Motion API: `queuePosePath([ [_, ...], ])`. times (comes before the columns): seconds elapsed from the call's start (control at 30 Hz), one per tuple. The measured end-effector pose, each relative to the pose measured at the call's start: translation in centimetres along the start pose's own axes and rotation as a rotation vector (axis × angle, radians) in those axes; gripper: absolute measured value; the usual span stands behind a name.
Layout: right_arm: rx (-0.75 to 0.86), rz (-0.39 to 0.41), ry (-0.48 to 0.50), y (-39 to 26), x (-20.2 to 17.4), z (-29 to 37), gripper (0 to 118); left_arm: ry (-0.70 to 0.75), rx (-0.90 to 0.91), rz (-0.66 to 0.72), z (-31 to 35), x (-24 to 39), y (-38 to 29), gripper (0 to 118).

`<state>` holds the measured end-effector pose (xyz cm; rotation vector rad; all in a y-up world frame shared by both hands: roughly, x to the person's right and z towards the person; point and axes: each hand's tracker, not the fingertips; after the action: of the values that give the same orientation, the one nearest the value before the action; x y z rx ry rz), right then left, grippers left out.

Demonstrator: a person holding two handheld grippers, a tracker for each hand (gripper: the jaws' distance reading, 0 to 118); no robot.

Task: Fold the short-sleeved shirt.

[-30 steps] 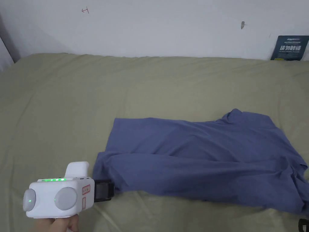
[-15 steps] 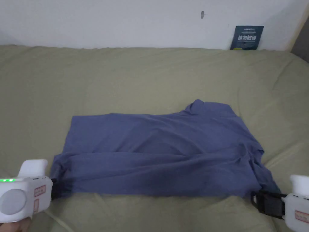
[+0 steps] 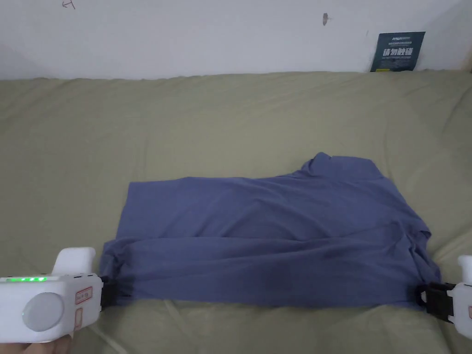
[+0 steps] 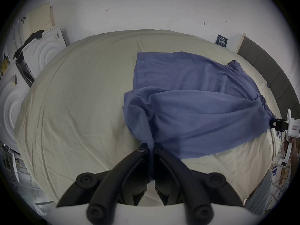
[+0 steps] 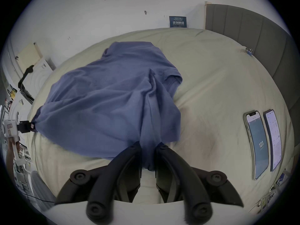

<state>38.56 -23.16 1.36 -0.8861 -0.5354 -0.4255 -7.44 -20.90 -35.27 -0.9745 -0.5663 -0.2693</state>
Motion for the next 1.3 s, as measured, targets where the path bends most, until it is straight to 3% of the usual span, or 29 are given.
queuePosePath([
  [0.33, 0.052, 0.029, -0.002, -1.6, -0.1, 6.4, 15, -0.024, 0.003, 0.029, 3.7, -1.5, -1.4, 2],
  [0.77, -0.023, -0.021, 0.013, -11.1, -1.7, 13.2, 15, -0.045, -0.037, 0.044, 11.4, -1.6, -11.1, 2],
  [0.83, -0.026, -0.047, 0.026, -10.6, 0.0, 12.1, 15, -0.055, -0.045, 0.066, 11.2, -1.7, -11.4, 2],
  [0.87, -0.024, -0.058, 0.029, -10.6, 0.0, 11.9, 19, -0.053, -0.040, 0.080, 11.1, -1.7, -11.6, 7],
  [0.9, -0.026, -0.073, 0.039, -10.5, 0.1, 11.9, 40, -0.060, -0.030, 0.096, 10.9, -1.8, -11.5, 30],
  [0.93, -0.031, -0.091, 0.057, -10.4, 0.0, 12.1, 86, -0.070, -0.026, 0.106, 10.9, -1.8, -11.5, 94],
  [0.97, -0.043, -0.081, 0.041, -10.3, -0.1, 12.2, 112, -0.055, -0.020, 0.102, 11.0, -1.6, -11.6, 118],
  [1.0, -0.052, -0.060, 0.028, -10.2, -0.3, 12.5, 118, -0.036, -0.037, 0.076, 10.8, -1.4, -11.7, 115],
  [1.13, 0.023, -0.044, 0.019, -9.1, -1.0, 14.3, 118, -0.036, 0.011, 0.070, 11.4, -1.8, -10.2, 112],
  [1.2, 0.078, -0.062, 0.010, -7.8, -1.7, 14.9, 116, -0.026, 0.086, 0.077, 12.2, -1.6, -8.5, 111],
  [1.23, 0.126, -0.064, 0.017, -7.4, -2.0, 15.2, 102, -0.029, 0.110, 0.081, 12.4, -1.4, -7.8, 103],
  [1.27, 0.193, -0.069, 0.009, -6.6, -2.8, 15.5, 64, -0.042, 0.144, 0.070, 12.6, -0.9, -6.8, 84],
  [1.3, 0.220, -0.064, -0.009, -6.1, -3.3, 15.5, 15, -0.043, 0.170, 0.065, 12.9, -0.5, -6.3, 46],
])
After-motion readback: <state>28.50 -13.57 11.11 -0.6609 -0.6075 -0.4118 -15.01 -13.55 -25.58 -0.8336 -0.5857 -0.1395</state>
